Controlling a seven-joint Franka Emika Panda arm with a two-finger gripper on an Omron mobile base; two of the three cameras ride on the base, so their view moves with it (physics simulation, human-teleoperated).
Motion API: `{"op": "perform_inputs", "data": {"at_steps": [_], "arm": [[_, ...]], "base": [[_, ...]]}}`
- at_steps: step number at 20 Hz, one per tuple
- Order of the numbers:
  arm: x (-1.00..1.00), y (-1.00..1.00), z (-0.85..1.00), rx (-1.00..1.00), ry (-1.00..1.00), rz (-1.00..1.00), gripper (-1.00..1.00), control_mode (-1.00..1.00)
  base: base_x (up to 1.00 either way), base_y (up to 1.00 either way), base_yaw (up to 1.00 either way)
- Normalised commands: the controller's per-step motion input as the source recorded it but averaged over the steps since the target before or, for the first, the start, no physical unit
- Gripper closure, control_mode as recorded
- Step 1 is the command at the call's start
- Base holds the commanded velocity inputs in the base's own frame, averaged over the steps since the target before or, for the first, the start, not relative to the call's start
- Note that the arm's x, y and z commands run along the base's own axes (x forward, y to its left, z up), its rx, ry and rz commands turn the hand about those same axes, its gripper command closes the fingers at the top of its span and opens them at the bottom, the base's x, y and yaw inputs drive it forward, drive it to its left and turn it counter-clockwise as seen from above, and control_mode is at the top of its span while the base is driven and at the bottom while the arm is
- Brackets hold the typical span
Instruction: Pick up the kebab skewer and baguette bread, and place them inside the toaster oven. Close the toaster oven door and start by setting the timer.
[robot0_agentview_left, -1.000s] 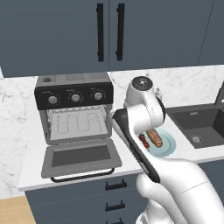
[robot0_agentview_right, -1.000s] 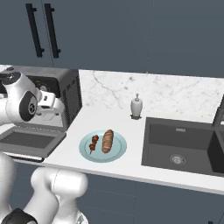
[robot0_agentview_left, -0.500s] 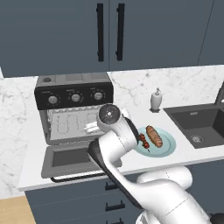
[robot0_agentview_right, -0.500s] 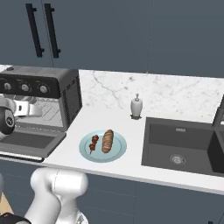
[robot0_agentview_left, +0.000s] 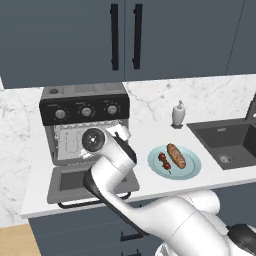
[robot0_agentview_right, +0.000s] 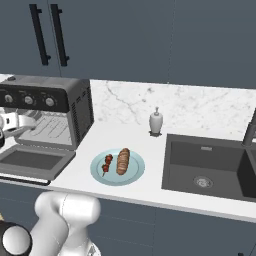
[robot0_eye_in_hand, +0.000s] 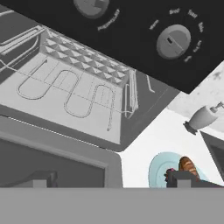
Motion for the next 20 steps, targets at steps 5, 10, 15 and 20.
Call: {"op": "perform_inputs", "data": {"at_steps": [5, 10, 15, 20], "arm": [[0.11, 0.04, -0.37, -0.02, -0.06, 0.04, -1.00, -1.00], [0.53, 0.00, -0.11, 0.00, -0.01, 0.02, -1.00, -1.00], [0.28, 0.14, -0.03, 0.01, 0.00, 0.00, -1.00, -1.00], [0.00, 0.26, -0.03, 0.13, -0.01, -0.05, -1.00, -1.00]], "base": [[0.00, 0.00, 0.00], [0.00, 0.00, 0.00], [0.00, 0.00, 0.00], [0.00, 0.00, 0.00]]}}
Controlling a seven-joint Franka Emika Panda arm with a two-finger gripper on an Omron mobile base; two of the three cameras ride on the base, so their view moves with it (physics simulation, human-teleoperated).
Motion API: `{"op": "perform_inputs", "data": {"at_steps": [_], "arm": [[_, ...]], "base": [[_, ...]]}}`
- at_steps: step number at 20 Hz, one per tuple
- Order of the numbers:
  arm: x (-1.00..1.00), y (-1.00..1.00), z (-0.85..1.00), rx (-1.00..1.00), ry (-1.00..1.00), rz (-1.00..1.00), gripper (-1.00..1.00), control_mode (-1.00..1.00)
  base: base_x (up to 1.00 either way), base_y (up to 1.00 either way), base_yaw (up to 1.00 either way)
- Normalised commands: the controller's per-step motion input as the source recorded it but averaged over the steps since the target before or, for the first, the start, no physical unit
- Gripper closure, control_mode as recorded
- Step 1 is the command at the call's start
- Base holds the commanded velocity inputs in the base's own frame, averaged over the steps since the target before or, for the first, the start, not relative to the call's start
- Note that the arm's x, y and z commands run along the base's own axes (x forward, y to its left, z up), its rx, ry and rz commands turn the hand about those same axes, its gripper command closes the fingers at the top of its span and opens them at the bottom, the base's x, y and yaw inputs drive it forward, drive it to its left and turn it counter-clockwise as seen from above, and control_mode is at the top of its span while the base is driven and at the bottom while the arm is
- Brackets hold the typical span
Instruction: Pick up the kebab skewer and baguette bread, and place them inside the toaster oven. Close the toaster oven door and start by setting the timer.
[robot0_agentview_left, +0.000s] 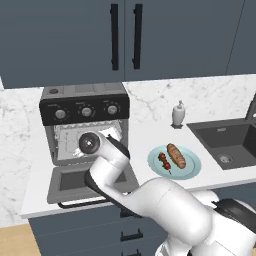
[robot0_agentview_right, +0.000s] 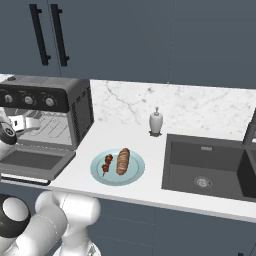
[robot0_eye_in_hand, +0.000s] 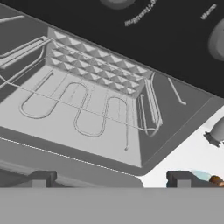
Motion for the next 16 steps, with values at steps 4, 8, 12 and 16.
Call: {"op": "perform_inputs", "data": {"at_steps": [4, 8, 12, 16], "arm": [[0.04, 0.11, 0.00, 0.16, -0.04, -0.07, -1.00, -1.00], [0.00, 0.00, 0.00, 0.07, -0.16, 0.00, -1.00, -1.00], [0.02, 0.00, 0.00, 0.00, -0.17, 0.00, -1.00, -1.00], [0.14, 0.00, 0.00, 0.03, -0.05, 0.00, -1.00, -1.00]], "base": [[0.00, 0.00, 0.00], [0.00, 0.00, 0.00], [0.00, 0.00, 0.00], [0.00, 0.00, 0.00]]}}
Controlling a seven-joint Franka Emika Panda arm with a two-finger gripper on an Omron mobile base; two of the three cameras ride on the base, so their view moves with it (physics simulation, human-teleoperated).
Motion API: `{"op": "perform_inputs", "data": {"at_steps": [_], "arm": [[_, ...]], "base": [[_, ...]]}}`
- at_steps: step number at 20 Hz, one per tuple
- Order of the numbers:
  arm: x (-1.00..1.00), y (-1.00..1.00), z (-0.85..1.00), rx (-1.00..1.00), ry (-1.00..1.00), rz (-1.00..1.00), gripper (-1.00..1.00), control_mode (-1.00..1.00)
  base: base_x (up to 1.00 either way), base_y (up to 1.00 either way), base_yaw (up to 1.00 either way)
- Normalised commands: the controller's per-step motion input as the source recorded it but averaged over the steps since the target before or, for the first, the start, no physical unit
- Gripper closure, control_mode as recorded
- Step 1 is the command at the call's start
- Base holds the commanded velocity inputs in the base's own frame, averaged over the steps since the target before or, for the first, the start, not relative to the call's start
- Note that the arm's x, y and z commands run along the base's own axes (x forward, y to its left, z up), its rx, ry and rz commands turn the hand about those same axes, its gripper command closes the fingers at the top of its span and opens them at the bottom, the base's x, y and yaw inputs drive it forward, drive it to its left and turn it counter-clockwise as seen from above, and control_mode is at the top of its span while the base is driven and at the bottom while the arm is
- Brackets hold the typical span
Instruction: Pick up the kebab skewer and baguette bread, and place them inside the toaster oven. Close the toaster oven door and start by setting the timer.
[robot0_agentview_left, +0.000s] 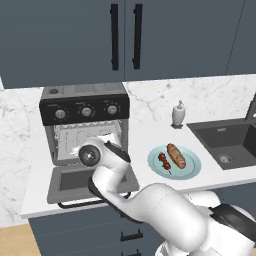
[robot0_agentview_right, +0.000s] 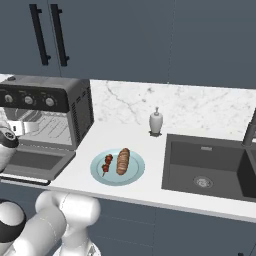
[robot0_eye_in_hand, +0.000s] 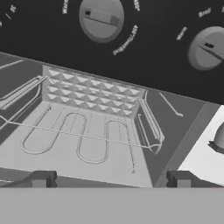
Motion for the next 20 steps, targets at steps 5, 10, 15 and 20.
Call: {"op": "perform_inputs", "data": {"at_steps": [5, 10, 15, 20], "arm": [[0.30, 0.01, 0.08, 0.07, 0.00, 0.00, -1.00, -1.00], [0.23, 0.09, -0.11, 0.08, 0.00, 0.00, -1.00, -1.00], [0.35, 0.13, -0.12, 0.06, 0.00, 0.00, -1.00, -1.00], [0.32, 0.07, -0.03, 0.04, 0.00, 0.00, -1.00, -1.00]], "base": [[0.00, 0.00, 0.00], [0.00, 0.00, 0.00], [0.00, 0.00, 0.00], [0.00, 0.00, 0.00]]}}
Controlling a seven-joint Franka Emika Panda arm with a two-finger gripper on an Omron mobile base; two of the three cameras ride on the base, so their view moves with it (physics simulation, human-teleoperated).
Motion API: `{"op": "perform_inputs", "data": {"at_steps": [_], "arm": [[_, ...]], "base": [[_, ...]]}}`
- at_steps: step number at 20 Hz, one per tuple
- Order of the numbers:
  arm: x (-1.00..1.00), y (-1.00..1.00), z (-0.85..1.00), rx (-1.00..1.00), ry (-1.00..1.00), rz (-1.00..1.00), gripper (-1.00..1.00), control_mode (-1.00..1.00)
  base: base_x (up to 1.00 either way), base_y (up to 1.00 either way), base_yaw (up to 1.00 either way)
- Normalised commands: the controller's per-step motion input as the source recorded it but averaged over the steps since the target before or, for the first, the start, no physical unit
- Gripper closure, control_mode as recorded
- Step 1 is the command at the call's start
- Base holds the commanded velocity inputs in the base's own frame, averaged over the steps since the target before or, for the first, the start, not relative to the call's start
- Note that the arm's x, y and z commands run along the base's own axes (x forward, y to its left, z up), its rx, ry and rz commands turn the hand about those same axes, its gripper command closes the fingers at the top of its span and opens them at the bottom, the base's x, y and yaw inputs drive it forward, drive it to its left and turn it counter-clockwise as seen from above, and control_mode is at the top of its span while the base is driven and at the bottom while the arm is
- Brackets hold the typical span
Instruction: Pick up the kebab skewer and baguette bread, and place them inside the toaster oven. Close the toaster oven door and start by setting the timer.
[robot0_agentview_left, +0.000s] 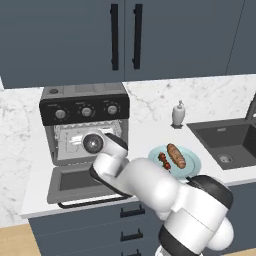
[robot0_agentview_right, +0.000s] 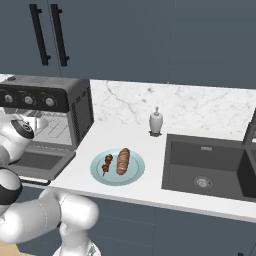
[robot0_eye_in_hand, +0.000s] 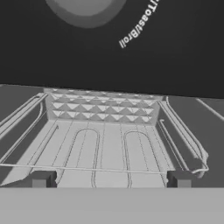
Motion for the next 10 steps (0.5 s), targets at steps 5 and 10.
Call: {"op": "perform_inputs", "data": {"at_steps": [5, 10], "arm": [[0.07, 0.22, -0.27, 0.04, 0.00, 0.00, -1.00, -1.00], [0.18, 0.18, -0.09, 0.04, 0.00, 0.00, -1.00, -1.00]], "base": [[0.00, 0.00, 0.00], [0.00, 0.00, 0.00]]}}
